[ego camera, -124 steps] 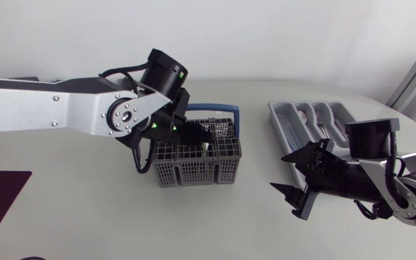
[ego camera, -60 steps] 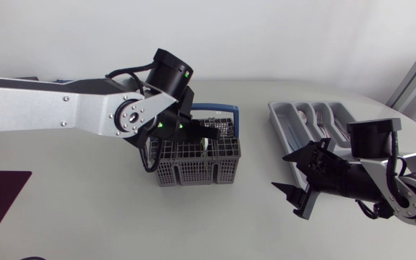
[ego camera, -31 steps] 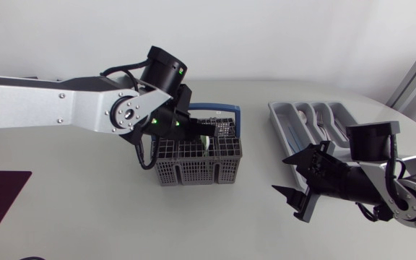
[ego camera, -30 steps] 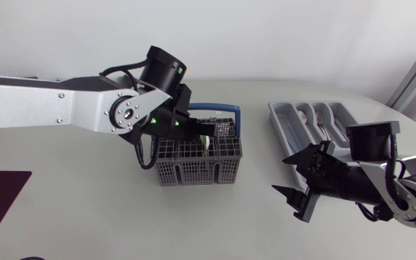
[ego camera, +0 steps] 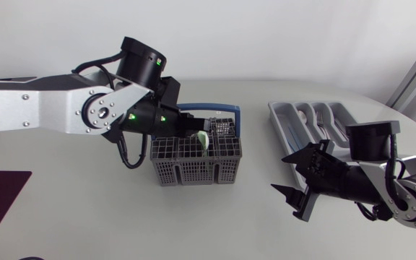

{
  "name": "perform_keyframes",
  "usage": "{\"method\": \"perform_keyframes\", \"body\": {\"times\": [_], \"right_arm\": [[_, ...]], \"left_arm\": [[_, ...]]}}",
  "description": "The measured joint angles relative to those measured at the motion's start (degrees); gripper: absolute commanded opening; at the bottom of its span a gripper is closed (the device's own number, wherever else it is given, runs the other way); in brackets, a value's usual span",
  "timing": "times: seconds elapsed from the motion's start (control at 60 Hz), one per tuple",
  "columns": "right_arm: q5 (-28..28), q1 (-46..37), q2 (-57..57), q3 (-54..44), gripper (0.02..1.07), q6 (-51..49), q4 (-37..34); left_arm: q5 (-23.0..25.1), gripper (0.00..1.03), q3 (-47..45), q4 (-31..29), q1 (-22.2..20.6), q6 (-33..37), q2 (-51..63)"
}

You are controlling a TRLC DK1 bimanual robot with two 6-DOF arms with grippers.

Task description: Unload the cutlery basket into the drawer organizer.

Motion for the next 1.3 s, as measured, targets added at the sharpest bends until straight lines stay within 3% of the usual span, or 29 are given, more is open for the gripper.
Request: {"method": "perform_keyframes", "body": {"times": [0.6, 1.0, 1.3], "right_arm": [[0.2, 0.7, -1.8, 0.0, 0.89, 0.0, 0.0], [-1.2, 0.7, -7.1, 0.1, 0.89, 1.2, -1.8], [-9.5, -1.4, -11.7, 1.2, 0.92, 2.8, -4.8]], "left_arm": [[5.4, 0.12, -4.4, 3.0, 1.0, 0.0, -8.9], [5.7, 0.12, -4.6, 1.4, 0.0, 1.4, -16.5], [15.3, 0.12, -2.5, -5.9, -0.4, 8.9, -16.9]]}}
